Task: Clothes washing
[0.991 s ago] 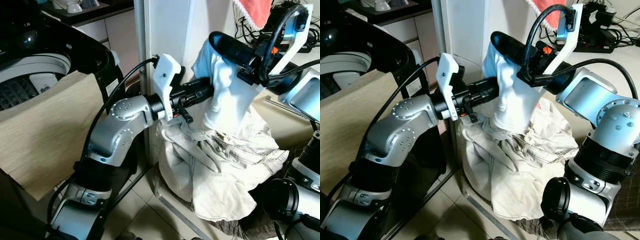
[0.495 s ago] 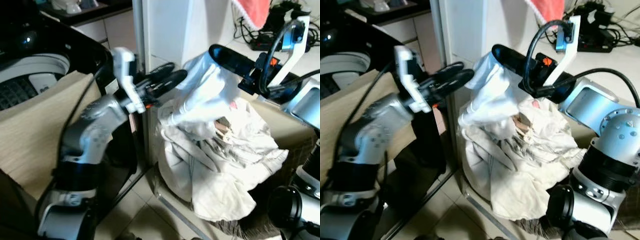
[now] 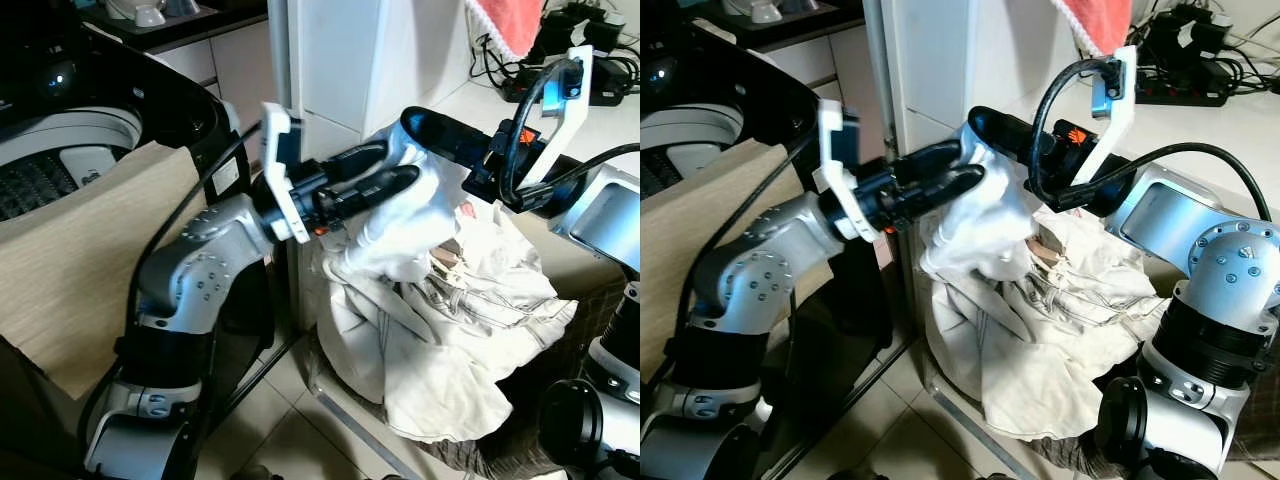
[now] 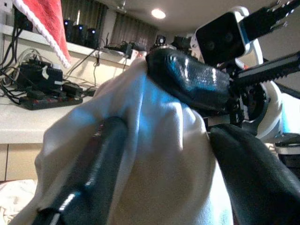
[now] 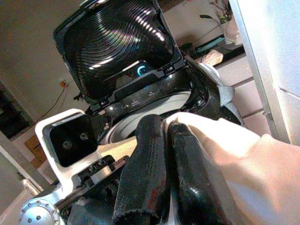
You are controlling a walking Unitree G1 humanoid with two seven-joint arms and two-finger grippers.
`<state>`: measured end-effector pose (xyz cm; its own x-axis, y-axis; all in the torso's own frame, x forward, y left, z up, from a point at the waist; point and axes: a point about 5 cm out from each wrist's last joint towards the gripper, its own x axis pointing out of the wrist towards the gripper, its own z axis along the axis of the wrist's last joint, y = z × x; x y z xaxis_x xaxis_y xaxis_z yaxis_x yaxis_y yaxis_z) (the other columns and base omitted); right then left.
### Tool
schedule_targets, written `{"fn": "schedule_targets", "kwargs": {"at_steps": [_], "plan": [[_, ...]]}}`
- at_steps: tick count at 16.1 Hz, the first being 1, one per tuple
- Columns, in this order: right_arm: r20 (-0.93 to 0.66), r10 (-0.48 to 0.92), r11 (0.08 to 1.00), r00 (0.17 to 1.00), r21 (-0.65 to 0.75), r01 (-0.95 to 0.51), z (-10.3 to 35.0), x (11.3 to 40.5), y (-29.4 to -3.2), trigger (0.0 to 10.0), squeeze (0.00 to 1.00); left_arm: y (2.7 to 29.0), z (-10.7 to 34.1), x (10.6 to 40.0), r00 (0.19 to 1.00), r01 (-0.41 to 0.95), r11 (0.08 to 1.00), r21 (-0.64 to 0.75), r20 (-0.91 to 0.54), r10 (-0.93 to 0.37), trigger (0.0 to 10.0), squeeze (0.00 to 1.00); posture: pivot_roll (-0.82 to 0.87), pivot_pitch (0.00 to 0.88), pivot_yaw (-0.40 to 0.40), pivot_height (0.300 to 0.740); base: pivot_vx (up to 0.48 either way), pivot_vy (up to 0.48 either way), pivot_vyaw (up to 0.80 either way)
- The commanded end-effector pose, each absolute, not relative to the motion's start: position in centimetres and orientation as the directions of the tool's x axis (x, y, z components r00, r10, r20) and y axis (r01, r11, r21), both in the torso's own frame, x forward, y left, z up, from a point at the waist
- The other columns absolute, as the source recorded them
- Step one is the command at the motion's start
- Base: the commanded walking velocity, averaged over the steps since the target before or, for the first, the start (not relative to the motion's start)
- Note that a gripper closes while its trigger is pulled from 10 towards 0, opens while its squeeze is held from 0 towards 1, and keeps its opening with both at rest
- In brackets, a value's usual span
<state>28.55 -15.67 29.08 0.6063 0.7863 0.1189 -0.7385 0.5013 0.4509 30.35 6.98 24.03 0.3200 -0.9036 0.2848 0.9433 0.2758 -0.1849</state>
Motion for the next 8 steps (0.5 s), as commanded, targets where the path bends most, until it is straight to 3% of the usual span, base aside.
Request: {"fn": "schedule_targets", "kwargs": {"at_steps": [1, 3, 4, 5, 6, 7, 8], "plan": [[0.143, 0.800, 0.481, 0.582, 0.427, -0.766, 29.5, 28.0, -15.2, 0.0, 0.00, 6.5, 24.2, 30.4, 0.324, 0.943, 0.290, -0.160, 0.265, -0.908, 10.0, 1.00, -0.09, 0.000, 0.013, 0.740, 0.000, 0.000, 0.00], [0.148, 0.806, 0.470, 0.573, 0.427, -0.772, 29.4, 27.9, -14.9, 0.0, 0.00, 5.9, 23.8, 30.5, 0.350, 0.935, 0.321, -0.154, 0.239, -0.906, 10.0, 1.00, -0.10, 0.000, 0.019, 0.740, 0.000, 0.000, 0.00], [0.149, 0.807, 0.469, 0.572, 0.427, -0.773, 29.4, 27.8, -14.8, 0.0, 0.00, 5.8, 23.7, 30.5, 0.346, 0.936, 0.316, -0.157, 0.235, -0.909, 10.0, 0.27, -0.10, 0.000, 0.019, 0.740, 0.000, 0.000, 0.00], [0.150, 0.806, 0.468, 0.572, 0.429, -0.773, 29.4, 27.8, -14.8, 0.0, 0.00, 5.7, 23.5, 30.3, 0.342, 0.937, 0.315, -0.149, 0.221, -0.913, 10.0, 0.00, -0.10, 0.000, 0.021, 0.740, 0.000, 0.000, 0.00], [0.152, 0.805, 0.468, 0.573, 0.431, -0.772, 29.4, 27.8, -14.8, 0.0, 0.00, 5.7, 23.3, 30.4, 0.354, 0.933, 0.328, -0.148, 0.208, -0.912, 9.9, 0.00, -0.10, 0.000, 0.021, 0.740, 0.000, 0.000, 0.00], [0.153, 0.804, 0.468, 0.574, 0.431, -0.771, 29.4, 27.8, -14.8, 0.0, 0.00, 5.8, 23.2, 30.5, 0.364, 0.929, 0.338, -0.153, 0.202, -0.909, 6.2, 0.00, -0.10, 0.000, 0.021, 0.740, 0.000, 0.000, 0.00], [0.153, 0.804, 0.468, 0.575, 0.433, -0.770, 29.3, 27.8, -14.8, 0.0, 0.00, 5.9, 23.2, 30.7, 0.381, 0.922, 0.355, -0.155, 0.205, -0.901, 0.0, 0.00, -0.10, 0.000, 0.021, 0.740, 0.000, 0.000, 0.00]]}}
